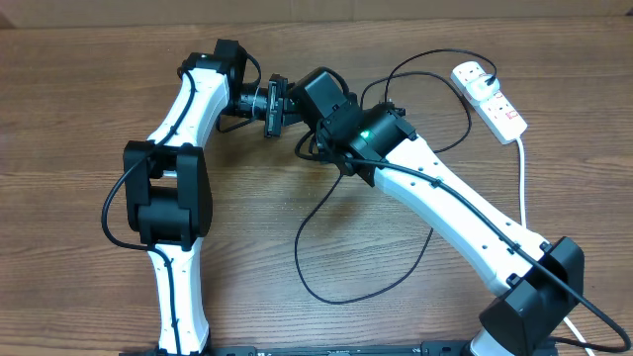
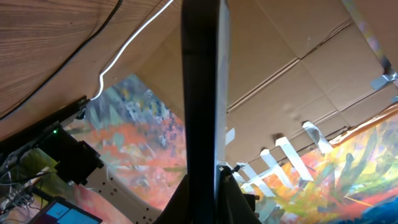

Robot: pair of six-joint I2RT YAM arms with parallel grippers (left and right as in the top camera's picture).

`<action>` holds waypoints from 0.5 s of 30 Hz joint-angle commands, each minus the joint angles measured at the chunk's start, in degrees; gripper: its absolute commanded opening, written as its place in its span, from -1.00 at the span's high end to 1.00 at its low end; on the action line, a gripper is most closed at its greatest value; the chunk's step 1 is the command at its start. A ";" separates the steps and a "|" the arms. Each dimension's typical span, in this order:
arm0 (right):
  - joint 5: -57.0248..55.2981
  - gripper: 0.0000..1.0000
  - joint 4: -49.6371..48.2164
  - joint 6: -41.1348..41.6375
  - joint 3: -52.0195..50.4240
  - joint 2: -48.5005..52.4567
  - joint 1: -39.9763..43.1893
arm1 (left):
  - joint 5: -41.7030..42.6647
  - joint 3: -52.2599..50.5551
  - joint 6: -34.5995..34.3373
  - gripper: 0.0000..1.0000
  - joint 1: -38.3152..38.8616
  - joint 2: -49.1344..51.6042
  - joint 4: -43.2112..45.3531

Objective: Plug charger to phone and switch on socket

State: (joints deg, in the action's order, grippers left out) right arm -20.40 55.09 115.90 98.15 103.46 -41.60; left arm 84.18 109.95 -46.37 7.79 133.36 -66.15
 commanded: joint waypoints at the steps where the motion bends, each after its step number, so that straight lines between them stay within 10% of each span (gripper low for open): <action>1: 3.39 0.60 0.09 -2.36 1.25 -0.57 -0.59 | 2.64 1.49 1.31 0.92 0.74 0.44 0.72; 5: 0.35 -0.46 0.68 -16.98 1.25 -0.83 -0.22 | 2.64 1.49 3.78 0.92 0.74 0.44 4.68; 15: -1.53 -0.77 7.19 -48.76 1.25 -6.34 -0.09 | -7.96 1.49 10.08 0.92 -1.60 0.44 7.04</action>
State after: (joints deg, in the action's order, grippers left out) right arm -20.58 61.19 79.29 98.15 101.73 -41.76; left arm 79.75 109.95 -41.69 7.66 133.36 -59.11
